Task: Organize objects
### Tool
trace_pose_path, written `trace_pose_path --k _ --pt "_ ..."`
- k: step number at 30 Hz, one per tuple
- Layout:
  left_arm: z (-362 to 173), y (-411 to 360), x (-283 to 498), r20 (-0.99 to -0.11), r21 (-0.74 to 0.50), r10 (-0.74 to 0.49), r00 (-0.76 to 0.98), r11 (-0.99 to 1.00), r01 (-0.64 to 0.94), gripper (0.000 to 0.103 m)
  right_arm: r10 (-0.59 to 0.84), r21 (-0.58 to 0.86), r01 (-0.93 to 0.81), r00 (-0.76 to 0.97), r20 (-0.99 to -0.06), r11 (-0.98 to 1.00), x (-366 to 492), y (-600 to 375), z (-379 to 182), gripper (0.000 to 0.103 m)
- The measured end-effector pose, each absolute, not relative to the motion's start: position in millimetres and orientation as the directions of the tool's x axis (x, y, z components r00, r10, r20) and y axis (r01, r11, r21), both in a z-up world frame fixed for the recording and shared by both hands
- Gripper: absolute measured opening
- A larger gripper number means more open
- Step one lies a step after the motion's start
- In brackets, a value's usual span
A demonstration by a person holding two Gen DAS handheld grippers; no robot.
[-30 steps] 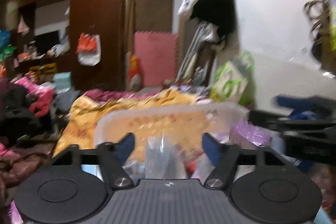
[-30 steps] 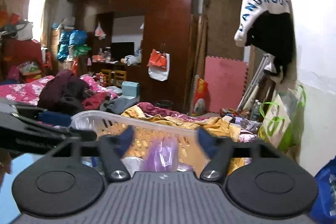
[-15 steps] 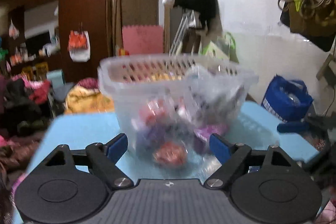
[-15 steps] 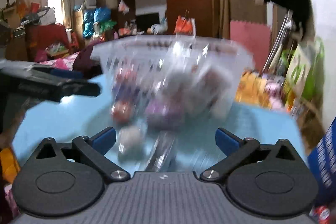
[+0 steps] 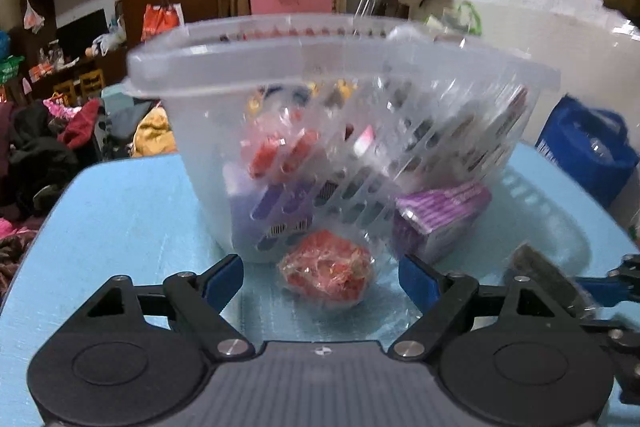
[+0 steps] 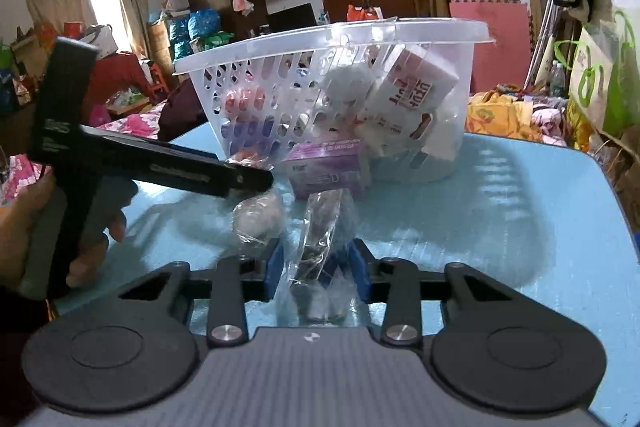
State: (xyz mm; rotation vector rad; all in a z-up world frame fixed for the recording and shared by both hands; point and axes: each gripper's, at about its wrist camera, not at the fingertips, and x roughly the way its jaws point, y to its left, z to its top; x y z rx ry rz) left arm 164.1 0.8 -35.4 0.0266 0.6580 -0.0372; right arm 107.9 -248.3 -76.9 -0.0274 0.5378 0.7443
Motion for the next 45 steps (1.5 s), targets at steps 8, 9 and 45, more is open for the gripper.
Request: trace_pose_path --k 8,9,45 --pt "-33.0 6.8 151.4 -0.570 -0.011 -0.024 0.821 1.000 0.022 0.059 0.656 0.144 -0.666 0.632 -0.412 0.732 97.0 -252.5 -75.9 0.038" --pt "-30.6 7.5 145.1 -0.545 -0.014 -0.028 0.838 1.000 0.025 0.059 0.666 0.155 -0.669 0.633 -0.395 0.727 95.9 -255.4 -75.9 0.037" --pt "95.3 13.5 157.9 -0.246 -0.159 -0.169 0.954 0.978 0.133 0.060 0.537 -0.054 -0.560 0.815 -0.219 0.827 154.0 -214.9 70.0 0.037"
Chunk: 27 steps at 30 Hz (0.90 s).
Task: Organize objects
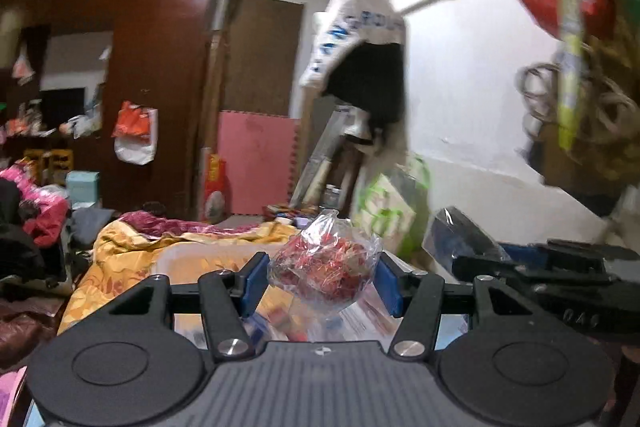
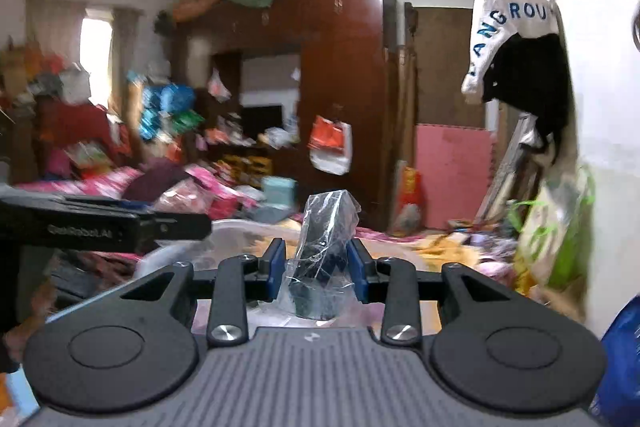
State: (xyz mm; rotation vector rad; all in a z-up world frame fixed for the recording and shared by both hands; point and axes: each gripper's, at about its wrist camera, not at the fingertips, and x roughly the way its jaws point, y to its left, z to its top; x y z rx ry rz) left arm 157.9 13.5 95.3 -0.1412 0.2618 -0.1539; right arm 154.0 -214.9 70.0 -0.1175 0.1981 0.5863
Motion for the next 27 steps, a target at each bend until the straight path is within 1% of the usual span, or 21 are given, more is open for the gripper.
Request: trace_pose_path --k 2,3,4,5,6,7,8,11,13,14,15,16,18,20,21,26,27 --pt "95.1 16.2 176.2 -0.278 -0.177 -0.141 0.950 0.980 0.093 0.060 0.535 -0.061 -0.565 0.806 -0.251 0.823 172.2 -199.8 70.3 0.038" --pt "93.1 17.7 182.4 -0.289 -0.181 -0.127 0.949 0.981 0.076 0.065 0.530 -0.082 -0.565 0.808 -0.257 0.821 179.6 -191.2 69.0 0.039" --pt "90.7 18.1 189.0 -0.311 -0.180 -0.115 0.943 0.982 0.060 0.079 0.513 -0.111 -0.552 0.819 -0.256 0.827 186.0 -183.8 66.6 0.041" --pt "87.3 19.1 194.0 -0.341 -0.183 -0.113 0.933 0.982 0.052 0.085 0.490 -0.137 -0.534 0.833 -0.258 0.834 191.2 -178.0 64.3 0.046" --pt "84.0 20.9 196.7 -0.361 -0.190 -0.116 0.925 0.981 0.048 0.086 0.466 -0.153 -0.515 0.843 -0.268 0.843 196.4 -172.9 61.6 0.060" --pt "81.5 23.0 197.0 -0.367 -0.199 -0.111 0.923 0.979 0.038 0.086 0.446 -0.159 -0.497 0.853 -0.271 0.853 198.3 -170.5 59.2 0.066" --pt "80.4 25.3 194.8 -0.365 -0.200 -0.107 0.925 0.979 0.034 0.086 0.438 -0.160 -0.488 0.858 -0.268 0.858 197.9 -171.4 57.9 0.076" --pt "79.9 26.4 182.2 -0.351 -0.188 -0.104 0.931 0.981 0.039 0.086 0.446 -0.123 -0.491 0.852 -0.275 0.863 186.3 -185.5 55.5 0.081" --pt "76.3 26.8 154.7 -0.318 -0.190 -0.111 0.941 0.980 0.052 0.086 0.486 -0.074 -0.519 0.834 -0.261 0.851 169.2 -202.6 55.6 0.088" --pt "72.8 24.6 140.3 -0.306 -0.190 -0.136 0.942 0.979 0.079 0.086 0.501 -0.056 -0.529 0.828 -0.251 0.847 162.5 -209.9 55.2 0.098" --pt "66.6 21.0 127.0 -0.306 -0.182 -0.168 0.937 0.976 0.116 0.089 0.511 -0.036 -0.533 0.826 -0.240 0.845 152.4 -218.3 53.5 0.103" --pt "58.3 14.8 114.8 -0.316 -0.164 -0.201 0.927 0.974 0.155 0.092 0.517 -0.025 -0.536 0.825 -0.228 0.844 143.3 -225.5 51.2 0.103" --pt "38.3 -3.0 103.2 -0.381 -0.110 -0.256 0.888 0.967 0.231 0.093 0.536 -0.004 -0.548 0.818 -0.209 0.836 125.6 -240.4 39.5 0.103" --pt "17.1 -19.6 104.6 -0.476 -0.084 -0.283 0.833 0.957 0.277 0.092 0.546 0.016 -0.559 0.804 -0.234 0.829 118.6 -249.5 24.3 0.103" --pt "9.0 -25.2 107.9 -0.505 -0.087 -0.279 0.817 0.958 0.273 0.092 0.548 0.022 -0.560 0.799 -0.249 0.828 115.6 -253.3 14.2 0.103" --pt "-8.8 -45.1 125.4 -0.545 -0.119 -0.295 0.785 0.954 0.276 0.088 0.544 0.035 -0.562 0.780 -0.311 0.826 121.6 -265.4 -18.4 0.103" --pt "-11.8 -47.9 128.2 -0.557 -0.113 -0.287 0.779 0.956 0.271 0.082 0.525 0.042 -0.541 0.789 -0.321 0.840 126.5 -267.2 -20.8 0.103"
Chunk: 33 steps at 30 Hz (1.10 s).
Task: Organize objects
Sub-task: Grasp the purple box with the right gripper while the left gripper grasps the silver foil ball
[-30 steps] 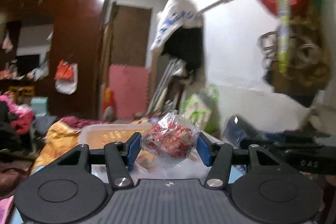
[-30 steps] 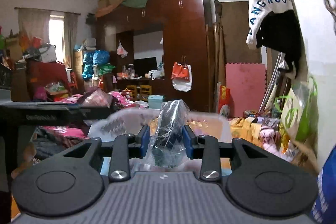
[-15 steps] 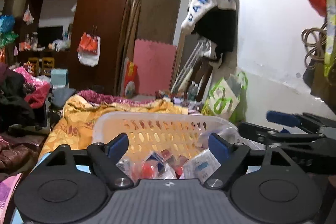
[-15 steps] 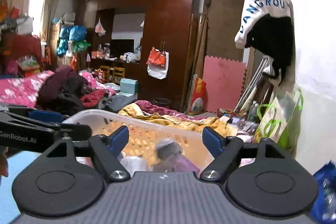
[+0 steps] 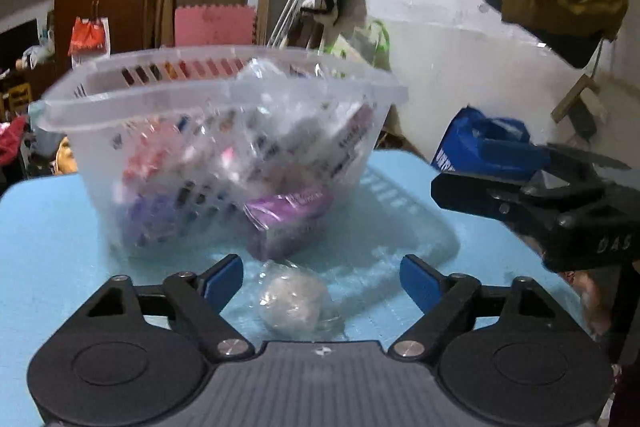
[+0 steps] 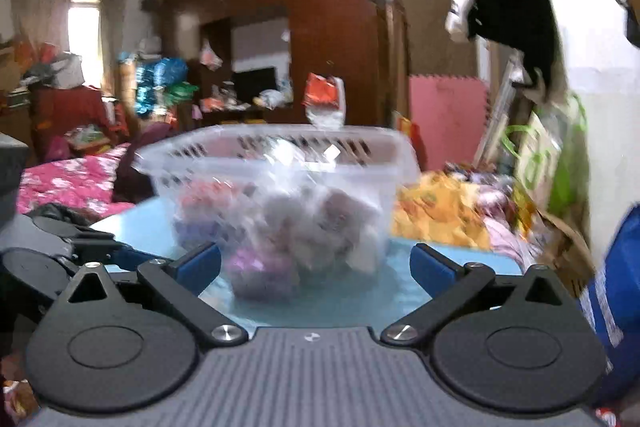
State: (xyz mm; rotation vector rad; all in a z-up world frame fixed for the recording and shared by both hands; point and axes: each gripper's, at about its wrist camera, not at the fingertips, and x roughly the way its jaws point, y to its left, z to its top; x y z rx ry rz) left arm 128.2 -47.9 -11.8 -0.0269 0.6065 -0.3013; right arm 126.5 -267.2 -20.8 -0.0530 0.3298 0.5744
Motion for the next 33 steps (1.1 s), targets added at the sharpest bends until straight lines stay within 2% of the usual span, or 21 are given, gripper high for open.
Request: trace_pose_path --k 1,4,8,15,17,18,21,26,28,30,33 --pt "-15.7 -50.9 130.4 -0.571 -0.101 -0.271 0.775 0.960 0.262 0.069 0.509 0.054 -0.522 0.796 -0.329 0.851 130.6 -268.6 -22.6 0.103" --pt "-24.7 -54.4 132.7 -0.601 -0.059 -0.221 0.768 0.971 0.234 0.048 0.523 0.086 -0.529 0.777 -0.350 0.844 137.9 -266.3 -24.0 0.103" --pt "-27.7 -35.6 117.5 -0.569 -0.098 -0.245 0.785 0.968 0.231 0.047 0.532 0.060 -0.550 0.764 -0.365 0.833 133.7 -246.4 -30.9 0.103" --pt "-28.1 10.6 101.1 -0.538 -0.120 -0.205 0.818 0.979 0.166 0.047 0.502 0.008 -0.558 0.739 -0.449 0.829 143.1 -204.7 -51.7 0.103" --pt "-29.1 21.1 97.0 -0.534 -0.127 -0.199 0.822 0.980 0.155 0.047 0.498 0.020 -0.557 0.727 -0.473 0.831 150.0 -198.4 -55.6 0.097" --pt "-30.0 24.9 95.6 -0.534 -0.124 -0.193 0.823 0.981 0.150 0.047 0.498 0.020 -0.560 0.719 -0.484 0.828 152.7 -195.2 -56.8 0.093" --pt "-31.4 24.1 93.9 -0.537 -0.098 -0.188 0.822 0.982 0.161 0.048 0.490 0.011 -0.561 0.713 -0.501 0.828 157.9 -188.7 -59.9 0.090" --pt "-33.9 11.2 99.7 -0.567 -0.030 -0.157 0.809 0.985 0.170 0.057 0.497 0.024 -0.568 0.698 -0.516 0.823 164.8 -184.5 -58.4 0.089" --pt "-34.4 10.3 100.0 -0.570 -0.025 -0.160 0.806 0.984 0.178 0.057 0.495 0.015 -0.572 0.695 -0.521 0.820 167.1 -182.7 -57.9 0.084" --pt "-35.4 10.1 99.4 -0.569 -0.031 -0.166 0.805 0.983 0.181 0.057 0.494 0.014 -0.577 0.685 -0.535 0.816 167.3 -182.4 -59.7 0.069" --pt "-35.6 11.4 98.2 -0.555 -0.042 -0.169 0.814 0.984 0.175 0.051 0.490 0.001 -0.578 0.692 -0.530 0.816 162.6 -184.8 -60.6 0.064"
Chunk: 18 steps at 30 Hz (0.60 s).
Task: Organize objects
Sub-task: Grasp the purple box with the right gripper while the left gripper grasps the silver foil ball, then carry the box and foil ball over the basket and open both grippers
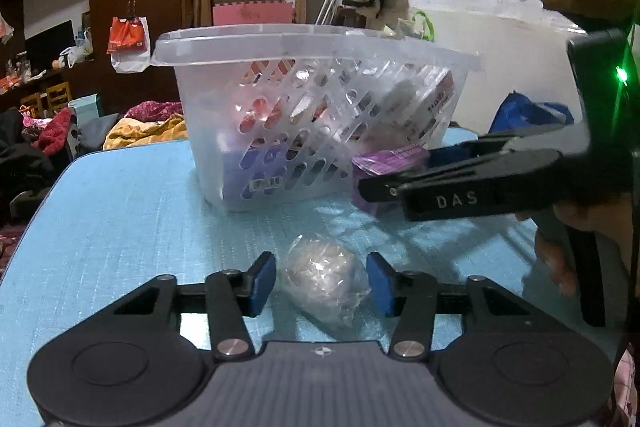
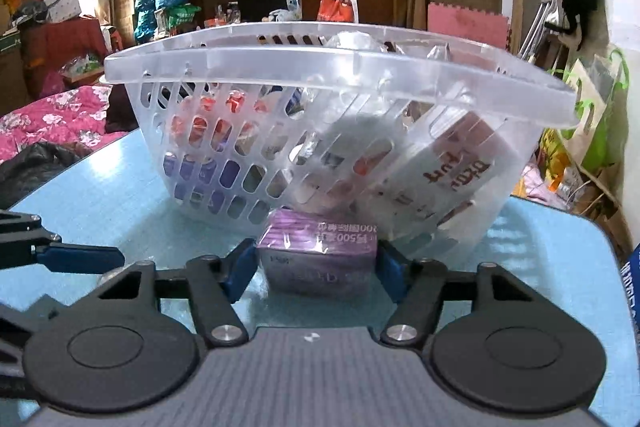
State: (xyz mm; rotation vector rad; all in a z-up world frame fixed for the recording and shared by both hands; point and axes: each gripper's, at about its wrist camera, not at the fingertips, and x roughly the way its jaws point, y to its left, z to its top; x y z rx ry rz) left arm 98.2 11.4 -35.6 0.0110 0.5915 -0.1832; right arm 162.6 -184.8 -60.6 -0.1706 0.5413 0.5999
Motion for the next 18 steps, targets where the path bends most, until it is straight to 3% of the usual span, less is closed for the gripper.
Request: trace_pose_path --k 9,14,18 --pt "-32.5 8.1 90.3 -0.508 -0.011 -0.164 0.845 0.983 0.184 0.051 0.540 0.019 -0.598 0.709 -0.453 0.801 130.0 -214.0 -56.6 0.063" --pt "-24.0 16.8 76.5 -0.423 -0.062 -0.186 0.887 0.982 0.177 0.051 0.606 0.098 -0.618 0.706 -0.366 0.780 107.7 -232.2 -46.4 0.063" --pt "12.0 24.9 68.8 -0.326 -0.094 -0.192 0.926 0.981 0.170 0.051 0.629 0.107 -0.626 0.732 -0.262 0.773 93.7 -241.3 -5.4 0.063"
